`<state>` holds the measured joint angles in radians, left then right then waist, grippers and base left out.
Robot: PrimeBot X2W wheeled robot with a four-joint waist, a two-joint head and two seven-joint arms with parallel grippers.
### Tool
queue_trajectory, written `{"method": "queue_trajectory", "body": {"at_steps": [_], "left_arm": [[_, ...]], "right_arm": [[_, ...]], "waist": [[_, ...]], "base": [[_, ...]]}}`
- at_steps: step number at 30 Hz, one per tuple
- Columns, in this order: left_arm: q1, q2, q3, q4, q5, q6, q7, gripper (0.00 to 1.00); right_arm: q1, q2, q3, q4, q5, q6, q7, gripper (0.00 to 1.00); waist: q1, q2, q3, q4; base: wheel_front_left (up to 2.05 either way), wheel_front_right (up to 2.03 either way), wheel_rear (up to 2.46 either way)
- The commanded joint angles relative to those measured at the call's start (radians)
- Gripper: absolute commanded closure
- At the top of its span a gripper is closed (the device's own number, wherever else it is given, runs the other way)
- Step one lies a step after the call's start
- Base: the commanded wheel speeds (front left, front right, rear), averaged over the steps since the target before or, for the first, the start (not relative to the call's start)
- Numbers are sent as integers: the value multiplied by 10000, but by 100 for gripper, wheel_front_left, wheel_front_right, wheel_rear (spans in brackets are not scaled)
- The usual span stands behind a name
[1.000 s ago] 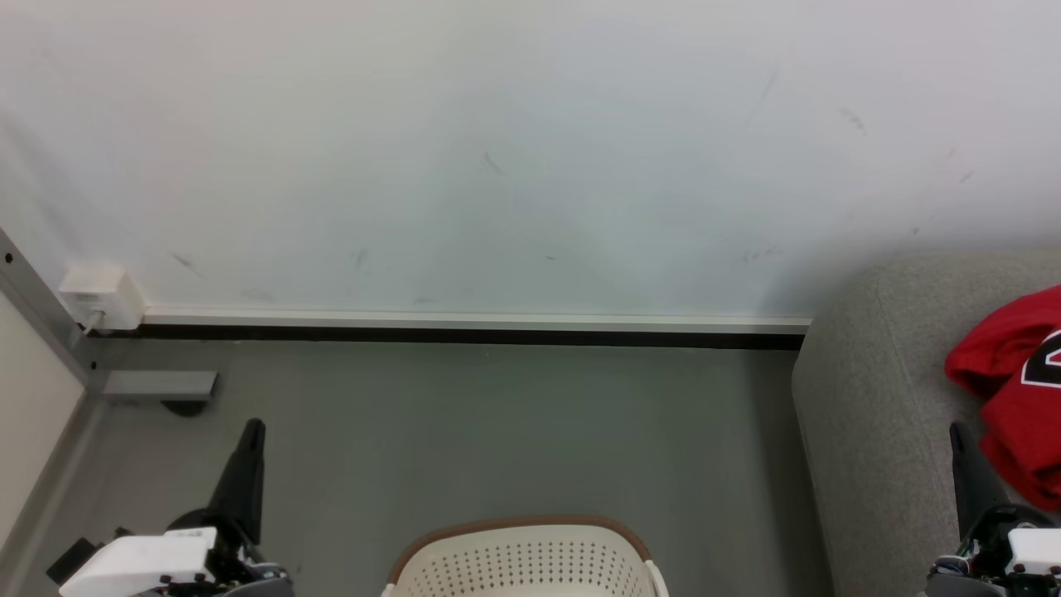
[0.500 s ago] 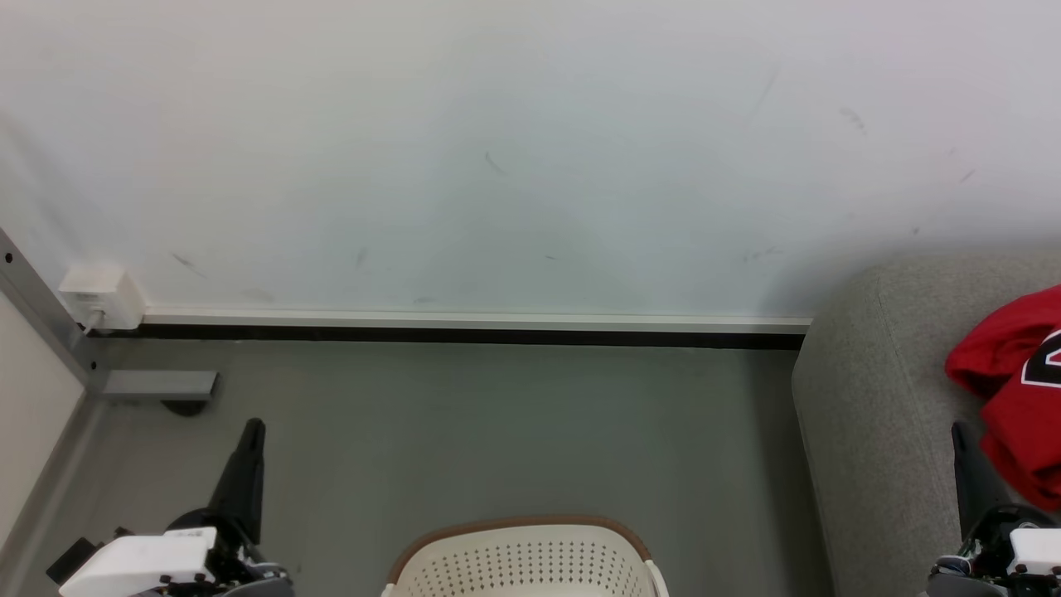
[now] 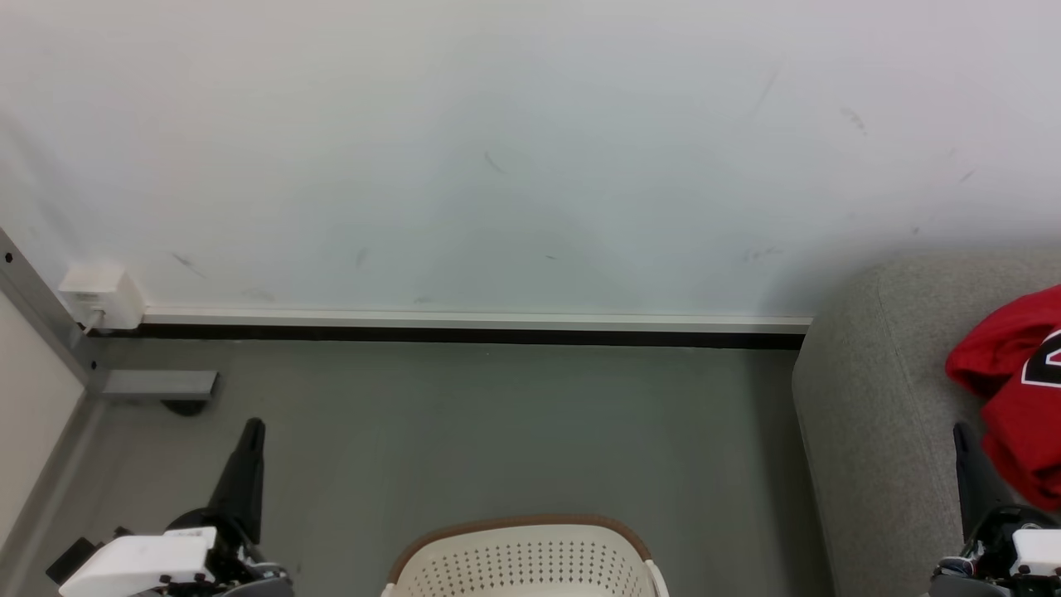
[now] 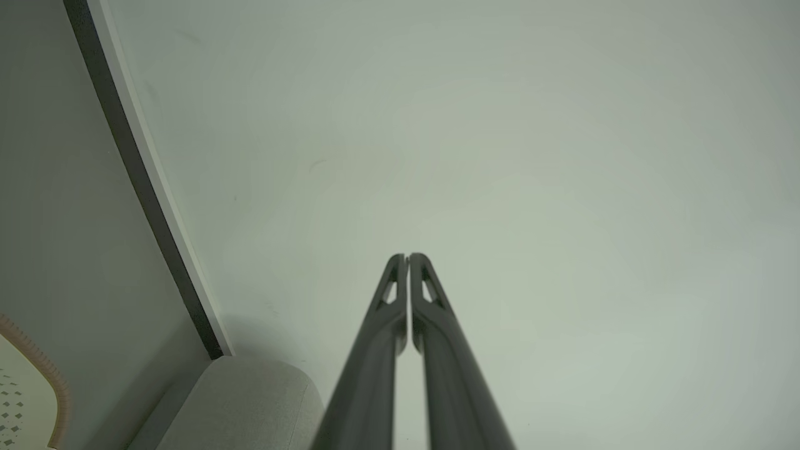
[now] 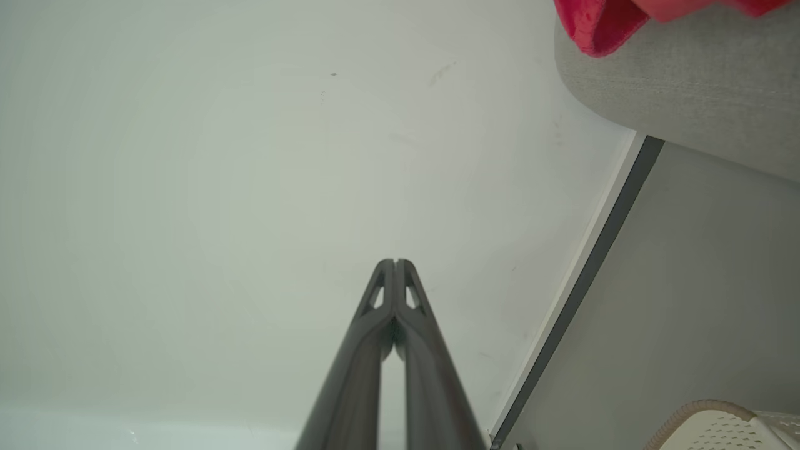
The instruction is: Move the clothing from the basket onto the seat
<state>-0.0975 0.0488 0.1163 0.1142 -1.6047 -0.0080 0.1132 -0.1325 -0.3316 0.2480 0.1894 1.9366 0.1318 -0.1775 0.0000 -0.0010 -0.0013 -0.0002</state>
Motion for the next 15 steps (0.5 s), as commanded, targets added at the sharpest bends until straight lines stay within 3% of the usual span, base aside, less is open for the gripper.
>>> {"method": "queue_trajectory", "body": {"at_steps": [1,15], "left_arm": [[-40,24,16,-48,-147,14,21,100],[-34,24,16,-56,-148,16,20,100]], "right_arm": [[-77,-97,21,-52,31,-21,-61,100],[-105,-384,364,-190,356,-21,-342,100]], "waist": [[0,0,0,0],[0,0,4,1]], "base": [[0,0,0],[0,0,0]]}}
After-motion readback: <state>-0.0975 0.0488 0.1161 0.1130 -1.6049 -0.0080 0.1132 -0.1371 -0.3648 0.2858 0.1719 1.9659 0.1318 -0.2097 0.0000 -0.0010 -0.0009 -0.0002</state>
